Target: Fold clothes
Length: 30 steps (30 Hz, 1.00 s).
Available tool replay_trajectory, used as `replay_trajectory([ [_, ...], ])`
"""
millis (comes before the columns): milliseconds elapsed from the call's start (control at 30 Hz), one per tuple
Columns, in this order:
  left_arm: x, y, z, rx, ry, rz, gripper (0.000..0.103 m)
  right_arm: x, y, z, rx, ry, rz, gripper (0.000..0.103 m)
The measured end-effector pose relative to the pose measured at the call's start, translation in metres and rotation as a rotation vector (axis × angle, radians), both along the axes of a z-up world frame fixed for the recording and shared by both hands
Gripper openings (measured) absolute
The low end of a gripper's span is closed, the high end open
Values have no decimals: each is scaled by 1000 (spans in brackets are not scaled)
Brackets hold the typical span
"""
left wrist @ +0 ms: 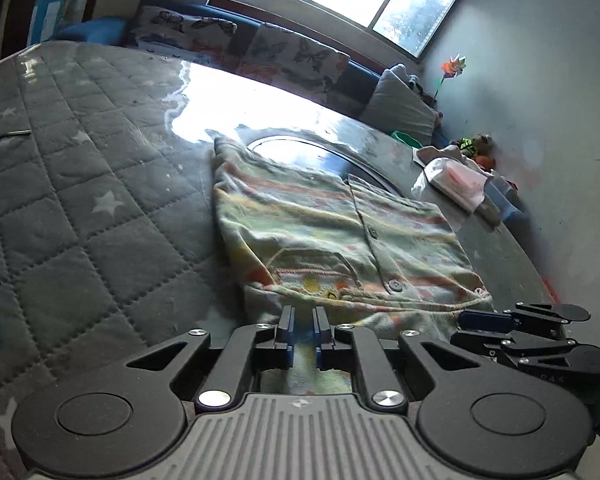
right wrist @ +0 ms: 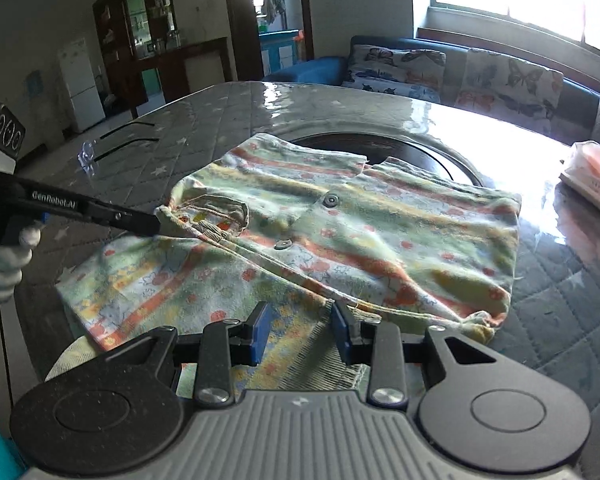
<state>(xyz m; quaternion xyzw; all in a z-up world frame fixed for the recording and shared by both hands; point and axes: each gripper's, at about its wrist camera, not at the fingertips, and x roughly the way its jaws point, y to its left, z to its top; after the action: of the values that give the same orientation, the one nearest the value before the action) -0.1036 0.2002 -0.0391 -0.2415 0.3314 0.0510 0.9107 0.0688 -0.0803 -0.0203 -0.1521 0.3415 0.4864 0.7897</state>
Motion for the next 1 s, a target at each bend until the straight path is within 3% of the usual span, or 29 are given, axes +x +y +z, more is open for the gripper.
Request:
replay_trajectory([
  [167,3,-4,12,25,-42,-27,12,-3,-1,7,2,-23,1,33],
  [300,18,-2,3,43,1,-25,12,-1,2,0,-18,-29,1,33],
  [433,13,-5,7,65,-11,-34,12,-11,-3,7,-24,-42,34,33],
  [733,-14,-58,19,92,-47,-217,13,-33,-15,12,-49,-49,104,33],
  [1000,-26,-69,3,124,1,-240,17,-46,-31,8,-79,-50,113,33],
])
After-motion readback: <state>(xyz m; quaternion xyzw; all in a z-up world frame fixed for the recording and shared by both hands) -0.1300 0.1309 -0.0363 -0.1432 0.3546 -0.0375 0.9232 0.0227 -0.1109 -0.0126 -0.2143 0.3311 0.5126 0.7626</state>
